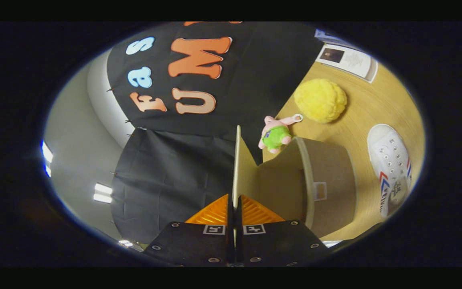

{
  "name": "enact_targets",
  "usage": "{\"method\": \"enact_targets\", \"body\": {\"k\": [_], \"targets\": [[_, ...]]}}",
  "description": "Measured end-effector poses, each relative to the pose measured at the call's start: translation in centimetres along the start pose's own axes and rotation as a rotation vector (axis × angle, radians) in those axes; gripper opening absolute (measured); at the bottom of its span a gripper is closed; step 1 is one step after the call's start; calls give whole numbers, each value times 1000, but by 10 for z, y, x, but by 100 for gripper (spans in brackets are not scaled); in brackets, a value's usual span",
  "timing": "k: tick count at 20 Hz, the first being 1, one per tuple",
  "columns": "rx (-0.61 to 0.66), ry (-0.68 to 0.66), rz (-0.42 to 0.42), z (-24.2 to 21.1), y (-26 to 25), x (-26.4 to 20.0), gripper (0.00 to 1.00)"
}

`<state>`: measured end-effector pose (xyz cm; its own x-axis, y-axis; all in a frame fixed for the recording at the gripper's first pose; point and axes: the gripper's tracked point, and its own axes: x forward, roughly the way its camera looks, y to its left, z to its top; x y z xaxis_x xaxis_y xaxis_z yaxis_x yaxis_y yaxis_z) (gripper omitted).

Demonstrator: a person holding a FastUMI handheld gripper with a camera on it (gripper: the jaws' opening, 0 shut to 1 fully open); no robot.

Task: Open the storage box then place both shoes into the box .Put the left shoe in first, then the right shoe, with the right side of both shoes facing outward in a uniform manner.

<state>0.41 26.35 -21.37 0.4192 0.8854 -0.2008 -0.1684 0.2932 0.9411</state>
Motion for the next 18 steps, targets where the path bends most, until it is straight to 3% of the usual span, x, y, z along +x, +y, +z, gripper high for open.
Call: {"method": "enact_targets", "body": {"k": [7,18], "targets": [[-90,42,2,-55,85,74,3],[-180,176,-80,-149,99,179,5]]}}
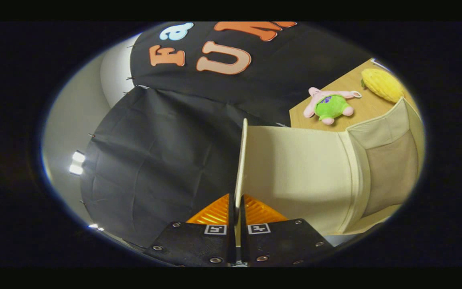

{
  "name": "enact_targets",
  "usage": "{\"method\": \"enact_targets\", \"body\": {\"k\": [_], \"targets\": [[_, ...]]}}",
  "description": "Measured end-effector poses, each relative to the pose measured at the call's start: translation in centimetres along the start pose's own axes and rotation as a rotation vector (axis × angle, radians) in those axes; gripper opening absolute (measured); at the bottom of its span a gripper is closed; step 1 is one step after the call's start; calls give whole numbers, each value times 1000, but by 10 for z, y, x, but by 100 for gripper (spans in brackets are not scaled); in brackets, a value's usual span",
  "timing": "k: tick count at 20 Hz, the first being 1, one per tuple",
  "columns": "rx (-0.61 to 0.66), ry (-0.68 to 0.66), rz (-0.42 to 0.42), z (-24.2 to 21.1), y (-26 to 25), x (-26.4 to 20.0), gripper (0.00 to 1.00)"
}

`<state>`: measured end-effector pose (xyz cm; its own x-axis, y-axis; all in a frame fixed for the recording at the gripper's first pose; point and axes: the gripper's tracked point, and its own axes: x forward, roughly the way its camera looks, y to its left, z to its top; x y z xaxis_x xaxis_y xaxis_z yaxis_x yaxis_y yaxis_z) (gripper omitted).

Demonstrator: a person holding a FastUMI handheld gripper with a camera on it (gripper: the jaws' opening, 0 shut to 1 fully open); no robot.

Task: Open the storage box then place both shoes into the box .Put the left shoe in first, then the right shoe, with the right side of both shoes facing outward in a uniform manner.

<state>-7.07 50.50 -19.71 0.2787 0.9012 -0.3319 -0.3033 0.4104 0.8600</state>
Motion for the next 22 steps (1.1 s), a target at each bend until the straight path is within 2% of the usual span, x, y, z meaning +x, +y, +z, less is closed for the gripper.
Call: {"method": "enact_targets", "body": {"k": [1,4,7,12,16,22], "targets": [[-9,8,7,-5,4,3,6],[-31,25,28,-15,13,5,40],[-121,-11,-62,-5,-11,-6,97],[-202,-146,-197,40,-58,-53,98],[-264,-265,-330,80,-93,-110,98],[-328,-364,-512,118,-152,-191,98]]}}
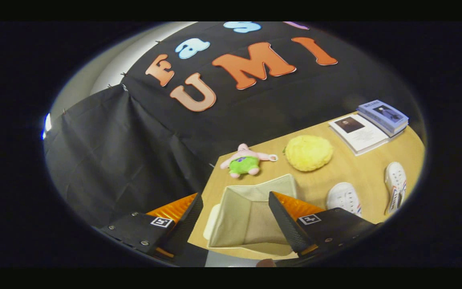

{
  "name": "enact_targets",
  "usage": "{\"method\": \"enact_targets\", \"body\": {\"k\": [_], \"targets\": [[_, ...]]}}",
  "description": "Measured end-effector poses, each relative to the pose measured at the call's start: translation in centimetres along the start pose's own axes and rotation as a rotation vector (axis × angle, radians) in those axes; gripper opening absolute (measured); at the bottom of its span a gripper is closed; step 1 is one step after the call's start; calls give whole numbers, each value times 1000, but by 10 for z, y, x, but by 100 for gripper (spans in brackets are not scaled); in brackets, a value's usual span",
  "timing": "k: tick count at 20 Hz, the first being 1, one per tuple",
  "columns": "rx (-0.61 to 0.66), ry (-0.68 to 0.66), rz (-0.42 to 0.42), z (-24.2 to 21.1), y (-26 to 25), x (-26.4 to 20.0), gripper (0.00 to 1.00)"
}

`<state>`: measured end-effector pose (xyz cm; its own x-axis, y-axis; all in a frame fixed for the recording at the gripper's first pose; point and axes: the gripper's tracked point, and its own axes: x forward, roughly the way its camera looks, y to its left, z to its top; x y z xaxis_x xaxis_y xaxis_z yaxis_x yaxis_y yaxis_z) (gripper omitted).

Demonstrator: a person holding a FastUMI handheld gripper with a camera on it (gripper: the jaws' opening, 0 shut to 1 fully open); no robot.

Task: Open the storage box then place both shoes into the box .Put the left shoe in first, then the right shoe, with the right side of both shoes facing outward in a uniform manner.

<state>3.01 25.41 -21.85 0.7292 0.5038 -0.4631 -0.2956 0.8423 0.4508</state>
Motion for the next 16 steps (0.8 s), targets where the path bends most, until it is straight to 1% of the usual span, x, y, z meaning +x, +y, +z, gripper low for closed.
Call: {"method": "enact_targets", "body": {"k": [2,7,12,16], "targets": [[-29,-27,-79,6,-36,-9,98],[-98,-71,-229,8,-102,-31,98],[-175,-57,-334,-9,-156,-43,98],[-221,-30,-406,-35,-196,-38,98]]}}
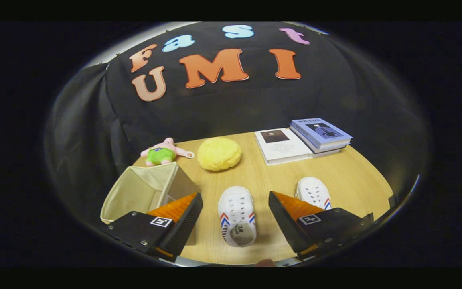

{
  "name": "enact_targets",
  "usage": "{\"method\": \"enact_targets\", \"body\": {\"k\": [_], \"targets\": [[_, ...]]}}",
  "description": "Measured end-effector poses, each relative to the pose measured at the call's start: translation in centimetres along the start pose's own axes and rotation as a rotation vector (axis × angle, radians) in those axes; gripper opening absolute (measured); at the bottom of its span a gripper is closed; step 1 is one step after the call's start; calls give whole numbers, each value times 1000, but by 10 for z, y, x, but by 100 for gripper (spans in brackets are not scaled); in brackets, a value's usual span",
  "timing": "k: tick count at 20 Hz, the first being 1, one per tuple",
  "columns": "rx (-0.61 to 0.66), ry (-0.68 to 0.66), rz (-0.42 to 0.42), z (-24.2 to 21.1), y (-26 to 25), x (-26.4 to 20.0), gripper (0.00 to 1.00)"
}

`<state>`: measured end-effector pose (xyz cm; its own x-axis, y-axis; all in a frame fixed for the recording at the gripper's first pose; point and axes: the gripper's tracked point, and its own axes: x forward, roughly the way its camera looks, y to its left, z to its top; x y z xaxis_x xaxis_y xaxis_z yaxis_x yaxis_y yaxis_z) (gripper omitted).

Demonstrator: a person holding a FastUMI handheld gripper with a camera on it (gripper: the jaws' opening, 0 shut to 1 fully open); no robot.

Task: Open the storage box then place both shoes into the box .Put the left shoe in first, then the right shoe, with the right side of both shoes facing outward in a uniform manner.

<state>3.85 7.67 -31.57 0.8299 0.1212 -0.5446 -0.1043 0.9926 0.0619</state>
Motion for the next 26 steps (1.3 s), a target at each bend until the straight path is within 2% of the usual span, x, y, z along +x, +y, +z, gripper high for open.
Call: {"method": "enact_targets", "body": {"k": [5,8,14,20,22,23,24,25,26], "targets": [[1,49,-42,-52,-19,27,98],[-54,77,-69,-72,-30,42,99],[-46,177,-64,-113,-29,54,99],[15,230,-24,-132,-20,69,75],[65,242,11,-133,-8,72,59],[80,246,27,-132,-4,70,39],[83,241,27,-131,-4,71,29],[81,229,18,-130,-6,70,13],[101,226,15,-129,-5,70,9]]}}
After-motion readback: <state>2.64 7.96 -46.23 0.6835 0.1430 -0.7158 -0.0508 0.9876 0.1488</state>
